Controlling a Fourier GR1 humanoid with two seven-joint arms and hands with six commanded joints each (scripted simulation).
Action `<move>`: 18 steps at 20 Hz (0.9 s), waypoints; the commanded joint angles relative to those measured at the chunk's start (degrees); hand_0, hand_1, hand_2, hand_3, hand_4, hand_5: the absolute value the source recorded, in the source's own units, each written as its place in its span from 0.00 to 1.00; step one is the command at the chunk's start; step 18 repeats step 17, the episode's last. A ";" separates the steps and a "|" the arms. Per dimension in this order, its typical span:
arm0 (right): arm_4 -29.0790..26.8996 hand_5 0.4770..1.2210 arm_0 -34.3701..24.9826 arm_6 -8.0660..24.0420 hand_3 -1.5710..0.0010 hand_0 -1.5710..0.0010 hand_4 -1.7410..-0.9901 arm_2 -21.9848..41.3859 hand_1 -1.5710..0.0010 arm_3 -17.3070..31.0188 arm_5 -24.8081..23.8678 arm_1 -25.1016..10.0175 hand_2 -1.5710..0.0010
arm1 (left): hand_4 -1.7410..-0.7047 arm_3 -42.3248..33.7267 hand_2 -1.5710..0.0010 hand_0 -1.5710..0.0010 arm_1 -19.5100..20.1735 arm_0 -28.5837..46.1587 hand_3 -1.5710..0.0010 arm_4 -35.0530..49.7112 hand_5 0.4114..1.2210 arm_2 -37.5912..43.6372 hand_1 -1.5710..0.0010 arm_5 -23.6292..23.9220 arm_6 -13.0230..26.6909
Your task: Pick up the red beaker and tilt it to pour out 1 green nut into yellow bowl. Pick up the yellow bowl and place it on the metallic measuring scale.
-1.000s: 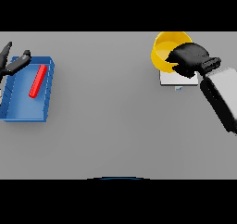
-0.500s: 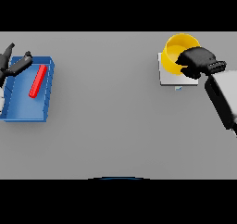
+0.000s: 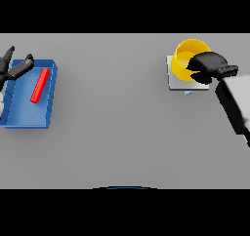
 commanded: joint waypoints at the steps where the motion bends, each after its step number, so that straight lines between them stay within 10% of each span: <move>1: 0.36 1.00 -0.33 0.61 0.29 0.01 0.08 0.09 0.09 1.16 -0.11 0.52 0.15 | 0.87 -0.08 1.00 1.00 -0.07 -0.27 1.00 0.01 0.45 0.00 1.00 0.06 0.14; 9: -2.19 0.50 -0.27 1.39 0.84 0.75 0.35 -1.73 0.76 1.38 3.16 0.50 0.81 | 0.88 0.81 1.00 1.00 0.17 -0.24 1.00 0.61 0.42 0.69 1.00 -0.39 -0.86; 18: -1.20 0.41 0.17 2.39 0.97 0.96 0.47 -0.24 0.96 0.22 4.93 0.30 0.97 | 0.88 0.08 1.00 1.00 0.01 -0.17 1.00 0.41 0.43 0.49 1.00 0.07 -0.59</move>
